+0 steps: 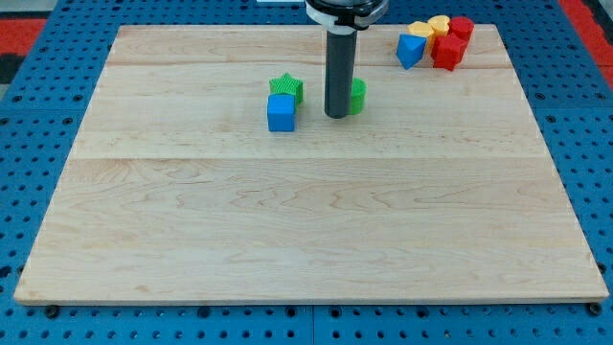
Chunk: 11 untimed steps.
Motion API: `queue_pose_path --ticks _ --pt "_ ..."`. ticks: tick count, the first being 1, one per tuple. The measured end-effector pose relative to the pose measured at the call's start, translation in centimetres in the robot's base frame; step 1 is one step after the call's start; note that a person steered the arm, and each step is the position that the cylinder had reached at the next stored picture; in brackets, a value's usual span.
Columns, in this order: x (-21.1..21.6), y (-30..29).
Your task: Push the green circle closer to the blocks
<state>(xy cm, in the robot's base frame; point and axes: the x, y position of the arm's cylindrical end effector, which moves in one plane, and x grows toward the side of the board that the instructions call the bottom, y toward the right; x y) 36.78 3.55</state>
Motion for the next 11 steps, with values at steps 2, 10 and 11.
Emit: queue_pose_path --ticks 2,10,11 --pt "-0.8 1.1" --pt "-6.2 8.1" --pt "-6.4 9.3"
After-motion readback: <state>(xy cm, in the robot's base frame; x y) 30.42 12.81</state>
